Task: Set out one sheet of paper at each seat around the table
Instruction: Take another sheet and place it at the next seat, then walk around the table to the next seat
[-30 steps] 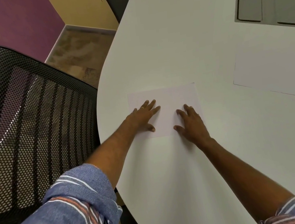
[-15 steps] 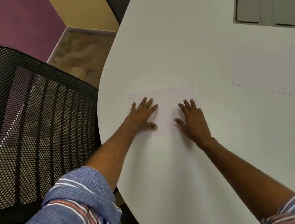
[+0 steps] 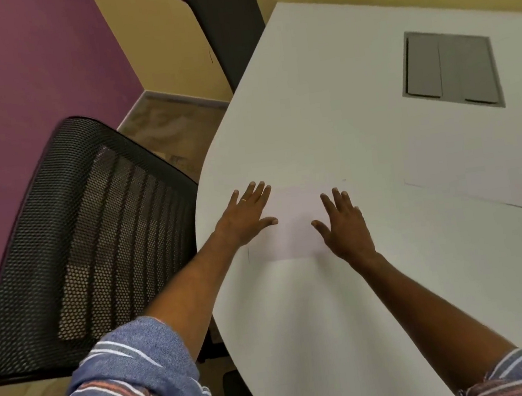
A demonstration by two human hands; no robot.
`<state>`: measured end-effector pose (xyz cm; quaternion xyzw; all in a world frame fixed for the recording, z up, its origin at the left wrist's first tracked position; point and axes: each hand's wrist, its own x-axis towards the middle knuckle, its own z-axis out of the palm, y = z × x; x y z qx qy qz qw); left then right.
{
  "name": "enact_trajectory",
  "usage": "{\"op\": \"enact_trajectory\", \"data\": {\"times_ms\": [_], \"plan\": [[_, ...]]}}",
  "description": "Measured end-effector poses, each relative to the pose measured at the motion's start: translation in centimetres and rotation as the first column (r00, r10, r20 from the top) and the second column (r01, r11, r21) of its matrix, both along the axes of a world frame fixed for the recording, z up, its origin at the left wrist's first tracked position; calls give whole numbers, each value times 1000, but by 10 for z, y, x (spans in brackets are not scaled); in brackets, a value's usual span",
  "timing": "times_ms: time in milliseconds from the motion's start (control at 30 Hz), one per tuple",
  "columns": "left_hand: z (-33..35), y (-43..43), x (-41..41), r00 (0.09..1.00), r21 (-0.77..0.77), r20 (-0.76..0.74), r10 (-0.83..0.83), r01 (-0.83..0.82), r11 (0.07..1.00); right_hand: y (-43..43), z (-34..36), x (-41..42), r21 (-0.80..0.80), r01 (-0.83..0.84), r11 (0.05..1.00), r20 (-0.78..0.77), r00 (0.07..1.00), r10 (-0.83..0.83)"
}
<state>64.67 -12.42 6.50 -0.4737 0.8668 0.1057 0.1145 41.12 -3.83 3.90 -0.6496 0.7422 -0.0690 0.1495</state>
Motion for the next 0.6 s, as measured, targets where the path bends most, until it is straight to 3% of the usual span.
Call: {"op": "enact_trajectory", "data": {"times_ms": [600], "plan": [[135,36,91,990,-199,-52,-134,121,972,48,145,114,-141,125,982,2,992,-126]]}}
